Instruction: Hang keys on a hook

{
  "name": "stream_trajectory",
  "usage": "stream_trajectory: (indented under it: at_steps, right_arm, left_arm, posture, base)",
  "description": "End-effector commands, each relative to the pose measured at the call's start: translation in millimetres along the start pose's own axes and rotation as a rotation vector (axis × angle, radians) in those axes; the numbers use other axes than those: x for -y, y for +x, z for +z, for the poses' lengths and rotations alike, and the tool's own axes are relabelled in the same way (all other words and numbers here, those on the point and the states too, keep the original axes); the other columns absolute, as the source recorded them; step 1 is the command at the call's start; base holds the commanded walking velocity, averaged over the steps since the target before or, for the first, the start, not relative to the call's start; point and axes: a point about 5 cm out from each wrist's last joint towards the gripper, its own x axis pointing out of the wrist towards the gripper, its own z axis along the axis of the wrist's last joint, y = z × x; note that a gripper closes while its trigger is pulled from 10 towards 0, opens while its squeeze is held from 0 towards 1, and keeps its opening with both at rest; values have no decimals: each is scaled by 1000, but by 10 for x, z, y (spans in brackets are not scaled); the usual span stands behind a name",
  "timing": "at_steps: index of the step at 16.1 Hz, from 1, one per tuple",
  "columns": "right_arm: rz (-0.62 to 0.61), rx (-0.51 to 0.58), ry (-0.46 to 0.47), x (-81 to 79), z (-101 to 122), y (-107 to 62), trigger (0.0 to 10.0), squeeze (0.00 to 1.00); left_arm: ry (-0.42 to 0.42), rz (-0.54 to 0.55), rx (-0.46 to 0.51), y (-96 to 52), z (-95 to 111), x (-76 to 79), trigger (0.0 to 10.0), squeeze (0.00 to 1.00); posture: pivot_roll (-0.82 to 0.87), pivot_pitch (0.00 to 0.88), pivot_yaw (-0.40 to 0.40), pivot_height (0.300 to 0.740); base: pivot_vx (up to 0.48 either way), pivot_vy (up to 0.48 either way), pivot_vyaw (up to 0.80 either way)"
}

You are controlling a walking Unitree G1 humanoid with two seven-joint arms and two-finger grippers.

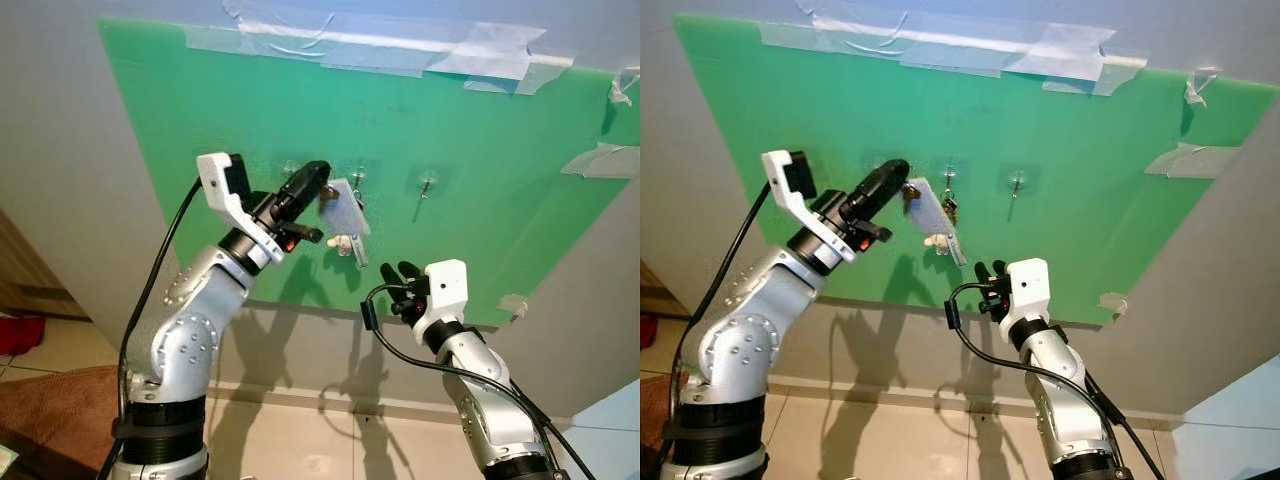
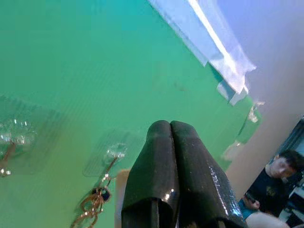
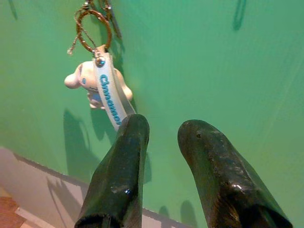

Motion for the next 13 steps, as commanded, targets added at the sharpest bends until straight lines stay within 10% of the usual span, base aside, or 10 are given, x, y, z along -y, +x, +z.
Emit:
stream_trajectory:
  at_steps: [1, 13]
  right_arm:
    - [18, 30, -21, -27, 105, 47, 10000, 0]
    - [170, 200, 24, -208, 807, 213, 10000, 0]
  left_arm:
    - [-23, -49, 46, 42, 133, 99, 0, 0]
    - [-94, -73, 60, 10, 205, 121, 0, 0]
  posture:
    - [-60, 0, -19, 740]
    - [-59, 0, -36, 740]
  base:
    - [0, 0, 0]
    - [0, 0, 0]
